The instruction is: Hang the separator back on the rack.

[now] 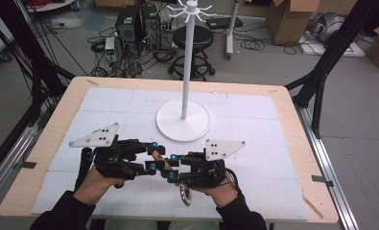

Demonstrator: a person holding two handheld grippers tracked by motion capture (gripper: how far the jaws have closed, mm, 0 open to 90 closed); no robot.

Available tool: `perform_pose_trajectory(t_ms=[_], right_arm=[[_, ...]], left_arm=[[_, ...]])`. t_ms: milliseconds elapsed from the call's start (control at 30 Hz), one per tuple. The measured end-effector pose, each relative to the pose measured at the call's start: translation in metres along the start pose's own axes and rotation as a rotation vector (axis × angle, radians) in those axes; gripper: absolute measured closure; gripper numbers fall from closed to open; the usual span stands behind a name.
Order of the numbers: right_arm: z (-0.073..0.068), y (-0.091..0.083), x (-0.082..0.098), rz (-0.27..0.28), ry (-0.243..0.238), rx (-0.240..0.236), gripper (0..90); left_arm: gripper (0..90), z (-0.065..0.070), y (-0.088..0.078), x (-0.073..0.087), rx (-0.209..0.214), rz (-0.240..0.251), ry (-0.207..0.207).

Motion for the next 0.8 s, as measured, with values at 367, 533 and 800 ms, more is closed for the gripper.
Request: perform_pose_trajectory(t_ms=[367,533,800], right_arm=[[0.001,0.000,0.000,0.002,0.007,-0.007,66.9],[0.001,0.000,0.000,0.006,0.012,-0.019,66.9],[0.003,-0.003,-0.004,0.029,0.030,-0.014,64.1]], left_arm=[[69.9,0.001,0.001,0.000,-0.011,-0.016,0.007],[70.3,0.004,0.001,-0.003,-0.025,-0.028,0.024],[70.6,0.010,0.008,-0.012,-0.079,-0.068,0.056]])
Point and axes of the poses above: each handheld gripper's, and its own axes: y roughly forward along the jaws, x roughly out of its underside, z roughly to its right, the point moved 4 cm from there along y, roughly forward along the jaws, and after that the axes turned 6 degrees about -y, right-handed, at the moved point
